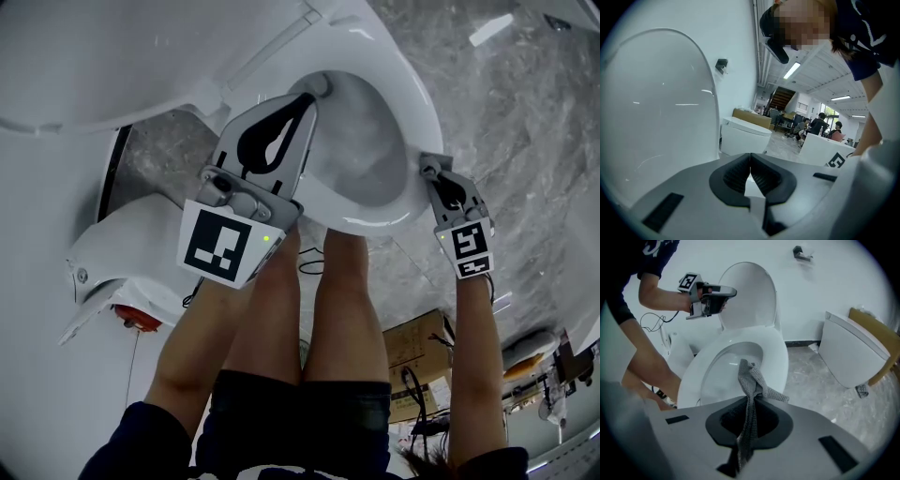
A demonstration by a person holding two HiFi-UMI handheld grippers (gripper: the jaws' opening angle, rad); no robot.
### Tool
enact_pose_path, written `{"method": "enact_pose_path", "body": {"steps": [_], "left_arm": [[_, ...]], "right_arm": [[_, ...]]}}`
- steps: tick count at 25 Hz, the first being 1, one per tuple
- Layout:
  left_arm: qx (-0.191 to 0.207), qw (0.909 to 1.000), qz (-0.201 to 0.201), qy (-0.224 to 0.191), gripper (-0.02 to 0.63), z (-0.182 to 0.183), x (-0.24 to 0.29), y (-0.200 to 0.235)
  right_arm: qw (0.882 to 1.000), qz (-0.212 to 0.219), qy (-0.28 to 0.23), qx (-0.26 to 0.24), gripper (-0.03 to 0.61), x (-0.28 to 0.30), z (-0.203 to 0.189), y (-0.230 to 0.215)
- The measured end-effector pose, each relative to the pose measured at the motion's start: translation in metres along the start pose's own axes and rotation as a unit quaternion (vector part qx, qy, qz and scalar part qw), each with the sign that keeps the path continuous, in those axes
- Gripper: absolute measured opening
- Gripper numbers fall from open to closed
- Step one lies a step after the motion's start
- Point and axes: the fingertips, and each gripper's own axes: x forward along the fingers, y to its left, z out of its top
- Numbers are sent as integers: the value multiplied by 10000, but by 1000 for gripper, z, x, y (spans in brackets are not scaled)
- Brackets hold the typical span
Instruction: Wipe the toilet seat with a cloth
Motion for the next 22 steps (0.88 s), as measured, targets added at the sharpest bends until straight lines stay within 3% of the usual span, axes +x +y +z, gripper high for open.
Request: {"method": "enact_pose_path", "body": {"steps": [4, 8, 13, 18, 22], "left_arm": [[-56, 10000, 18, -37, 21, 3, 5, 1], [-96, 9999, 2, -55, 21, 5, 7, 1], [-36, 10000, 15, -26, 21, 2, 6, 3], [40, 10000, -7, -20, 21, 3, 4, 1], [-52, 9999, 84, -79, 21, 3, 5, 2]], "right_arm": [[9978, 356, 307, 459, 26, -19, -46, 57], [9948, 51, 323, 965, 26, -27, -62, 68], [9926, -453, -203, 1111, 26, -11, -26, 16], [9860, -611, -869, 1289, 26, 10, 26, -41], [9803, -657, -1111, 1496, 26, 12, 37, -56]]}}
